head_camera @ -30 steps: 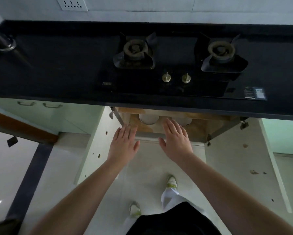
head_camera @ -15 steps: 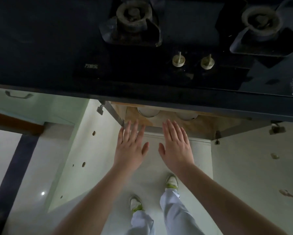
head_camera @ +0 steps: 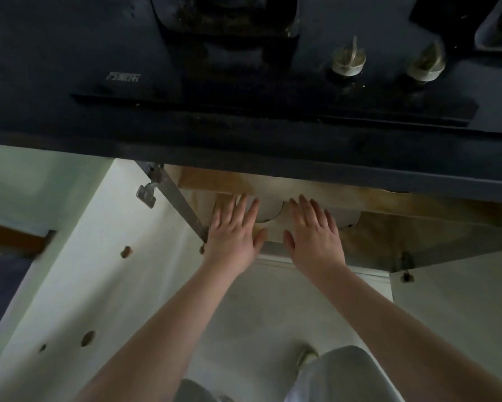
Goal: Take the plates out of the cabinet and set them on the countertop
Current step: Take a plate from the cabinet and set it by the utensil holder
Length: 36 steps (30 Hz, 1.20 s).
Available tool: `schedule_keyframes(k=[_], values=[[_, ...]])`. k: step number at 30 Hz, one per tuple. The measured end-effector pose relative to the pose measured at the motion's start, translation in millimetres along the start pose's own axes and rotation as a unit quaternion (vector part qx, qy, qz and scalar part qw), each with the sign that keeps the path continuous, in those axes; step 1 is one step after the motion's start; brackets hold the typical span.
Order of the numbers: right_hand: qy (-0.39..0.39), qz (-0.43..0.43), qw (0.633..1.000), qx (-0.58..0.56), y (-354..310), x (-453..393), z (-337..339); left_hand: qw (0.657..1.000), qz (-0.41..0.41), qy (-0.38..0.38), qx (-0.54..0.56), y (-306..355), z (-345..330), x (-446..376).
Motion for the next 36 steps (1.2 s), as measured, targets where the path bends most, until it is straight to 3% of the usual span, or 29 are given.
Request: schedule_keyframes(k=[3,7,14,19,25,32,36], values=[[-0.002,0.003,1.000,0.007,2.9,-23.1,-18.7,1.000,0.011,-0.007,0.026,-10.2,-22.7,-26.6],[0.012,0.015,1.000,0.021,7.8,-50.0,-43.3,0.999,0.005,0.041,0.016,-25.0,-53.1,-50.8],[0.166,0.024,0.986,0.015,10.0,-63.8,-66.9,0.971,-0.038,0.233,-0.035,-35.7,-93.4,-60.4],[0.256,0.018,0.966,0.032,9.4,-70.7,-78.5,0.949,-0.041,0.309,-0.054,-37.7,-102.9,-65.7],[0.281,0.024,0.958,0.050,12.8,-72.6,-88.0,0.945,-0.038,0.320,-0.052,-35.2,-99.0,-66.3],[0.231,0.033,0.970,0.072,15.0,-65.2,-87.8,0.963,-0.036,0.262,-0.058,-32.5,-74.7,-61.4],[0.248,0.034,0.967,0.050,14.0,-68.9,-82.6,0.968,-0.037,0.244,-0.049,-35.5,-65.7,-65.9]])
Point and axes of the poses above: each hand's wrist, its own x-axis away from the middle knuckle, its own z-axis out of the back of the hand, y = z × x, the point moved 3 cm from there along -x, towards the middle knuckle, and after that the axes turned 11 degrees about -z, right-handed, at the moved point
